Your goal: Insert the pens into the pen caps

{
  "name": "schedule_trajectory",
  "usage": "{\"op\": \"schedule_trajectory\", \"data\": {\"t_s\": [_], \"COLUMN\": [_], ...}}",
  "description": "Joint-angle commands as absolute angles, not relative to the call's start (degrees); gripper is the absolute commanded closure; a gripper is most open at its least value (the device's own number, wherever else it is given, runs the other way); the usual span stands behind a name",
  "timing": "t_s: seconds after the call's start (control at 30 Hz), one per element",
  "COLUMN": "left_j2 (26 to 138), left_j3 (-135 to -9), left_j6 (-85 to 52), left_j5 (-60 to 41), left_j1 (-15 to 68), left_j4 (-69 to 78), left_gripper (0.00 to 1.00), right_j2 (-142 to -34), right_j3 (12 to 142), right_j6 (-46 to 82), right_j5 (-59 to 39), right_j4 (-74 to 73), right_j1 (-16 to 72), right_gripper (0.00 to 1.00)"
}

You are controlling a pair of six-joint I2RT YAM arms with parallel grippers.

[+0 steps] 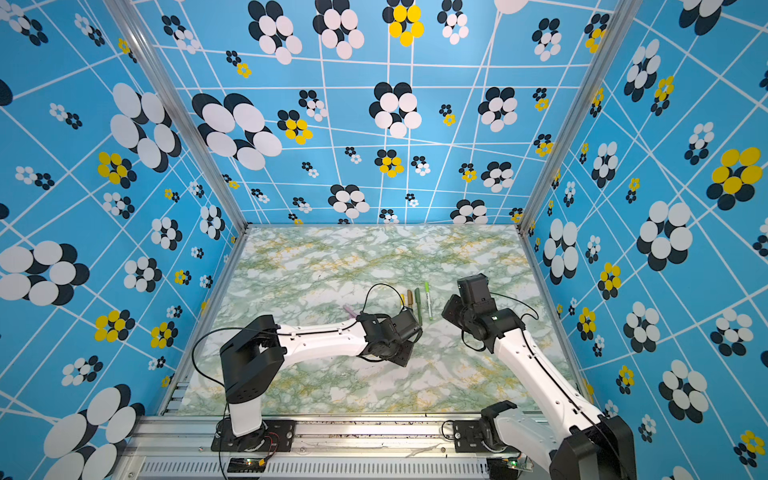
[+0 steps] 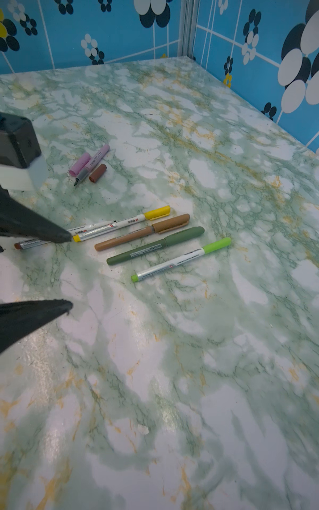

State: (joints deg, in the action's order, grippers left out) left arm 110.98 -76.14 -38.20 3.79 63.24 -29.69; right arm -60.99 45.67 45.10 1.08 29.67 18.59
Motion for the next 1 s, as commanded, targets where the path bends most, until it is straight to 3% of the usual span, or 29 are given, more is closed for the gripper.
{"op": "schedule_trajectory", "data": {"t_s": [0.0, 0.13, 0.53, 0.8, 0.97], "left_j2": [113.6, 116.4, 121.1, 120.8, 118.6], "left_j3": [-79.2, -81.4, -85.9, -83.7, -80.6], "left_j6": [-39.1, -39.2, -39.4, -40.9, -42.2], "left_j5": [6.1, 6.6, 11.0, 11.1, 11.3], "left_j1": [63.4, 63.4, 62.5, 60.8, 60.0], "left_j4": [-34.1, -35.5, -41.6, -41.4, -40.0], "left_gripper": [0.54, 0.56, 0.76, 0.93, 0.98], "right_j2": [-59.5, -58.8, -56.5, -55.9, -56.1], "right_j3": [44.7, 44.3, 44.2, 44.4, 44.3], "right_j6": [45.4, 45.4, 45.2, 44.7, 44.4], "right_j5": [-1.3, -2.1, -2.6, -2.3, -2.5], "right_j4": [27.8, 27.2, 27.2, 27.8, 27.8], "right_j1": [18.2, 18.2, 18.0, 17.7, 17.6], "right_gripper": [0.63, 0.63, 0.63, 0.63, 0.63]}}
